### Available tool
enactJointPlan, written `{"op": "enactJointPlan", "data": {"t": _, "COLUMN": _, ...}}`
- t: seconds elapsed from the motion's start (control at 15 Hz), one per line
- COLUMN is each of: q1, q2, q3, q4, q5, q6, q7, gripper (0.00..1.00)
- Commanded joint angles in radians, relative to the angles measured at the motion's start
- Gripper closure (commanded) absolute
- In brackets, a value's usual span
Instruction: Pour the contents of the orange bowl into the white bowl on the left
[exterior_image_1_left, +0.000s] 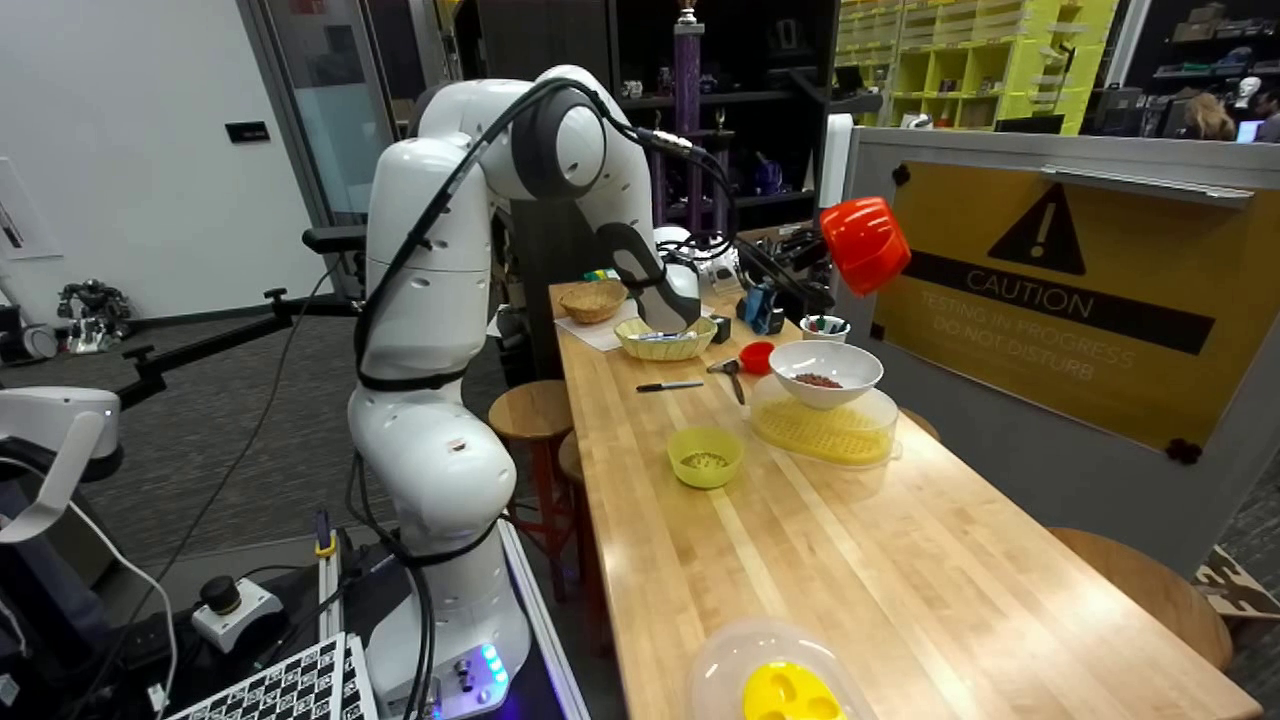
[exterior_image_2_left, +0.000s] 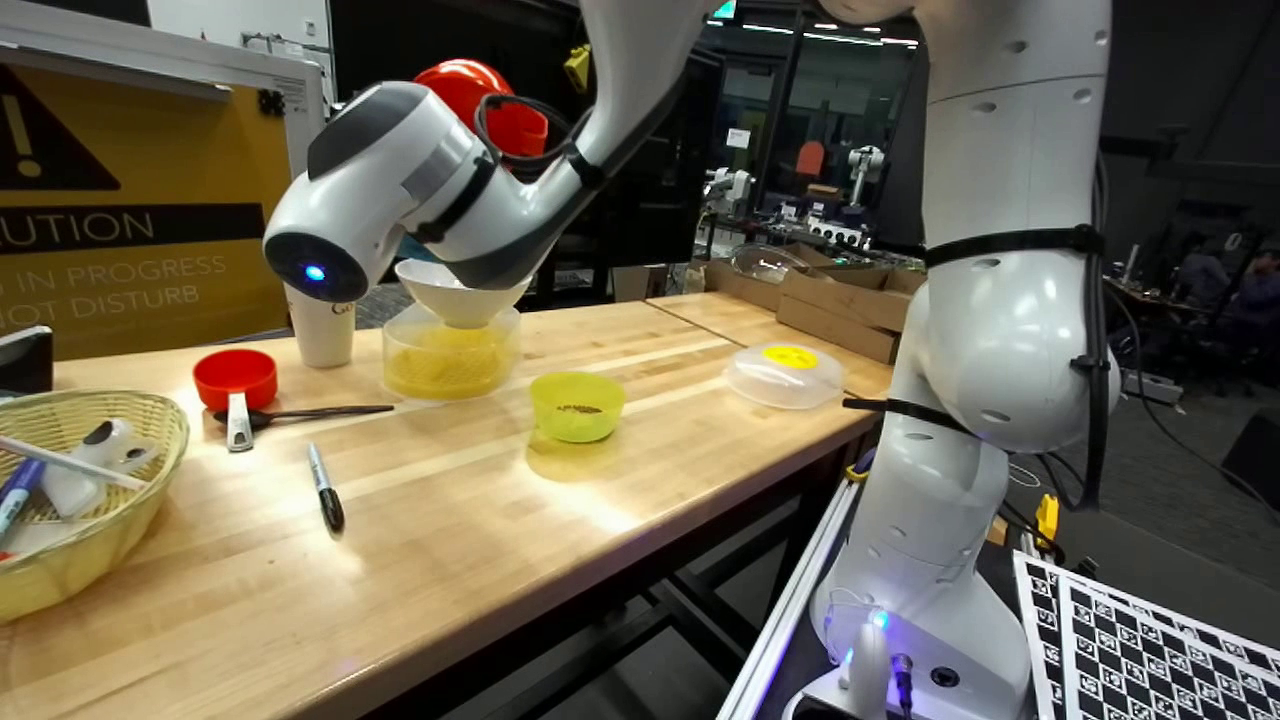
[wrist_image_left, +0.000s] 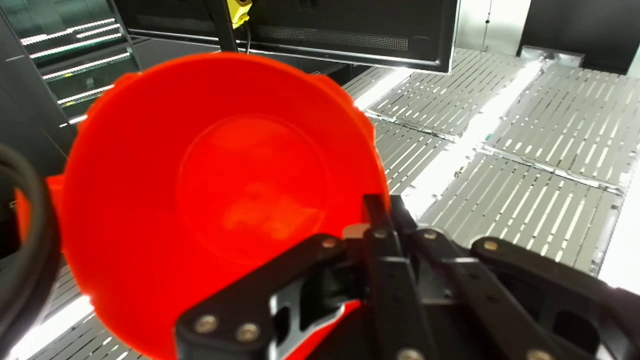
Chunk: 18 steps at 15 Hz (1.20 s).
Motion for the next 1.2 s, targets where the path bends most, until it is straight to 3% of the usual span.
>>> {"op": "enactJointPlan", "data": {"t": 0.0, "q1": 0.004, "q2": 0.008, "q3": 0.001, "q4": 0.009, "q5": -0.026, "q6": -0.027, "q7": 0.005, "gripper": 0.99}}
{"op": "enactJointPlan", "data": {"t": 0.13, "q1": -0.002, "q2": 0.000, "q3": 0.005, "q4": 0.005, "q5": -0.005, "q6": 0.017, "q7": -0.016, "gripper": 0.99}}
{"op": "enactJointPlan", "data": {"t": 0.2, "q1": 0.001, "q2": -0.015, "q3": 0.008, "q4": -0.064, "q5": -0.002, "q6": 0.000, "q7": 0.024, "gripper": 0.99}}
{"op": "enactJointPlan", "data": {"t": 0.4, "q1": -0.041, "q2": -0.086, "q3": -0.005, "q4": -0.048, "q5": -0.002, "q6": 0.154, "q7": -0.063, "gripper": 0.99}}
{"op": "enactJointPlan", "data": {"t": 0.53, "q1": -0.038, "q2": -0.096, "q3": 0.003, "q4": -0.095, "q5": 0.023, "q6": 0.184, "q7": -0.050, "gripper": 0.99}}
{"op": "enactJointPlan", "data": {"t": 0.87, "q1": -0.091, "q2": -0.204, "q3": -0.021, "q4": -0.097, "q5": 0.056, "q6": 0.475, "q7": -0.159, "gripper": 0.99}}
{"op": "enactJointPlan", "data": {"t": 1.13, "q1": -0.103, "q2": -0.286, "q3": -0.044, "q4": -0.148, "q5": 0.174, "q6": 0.663, "q7": -0.208, "gripper": 0.99}}
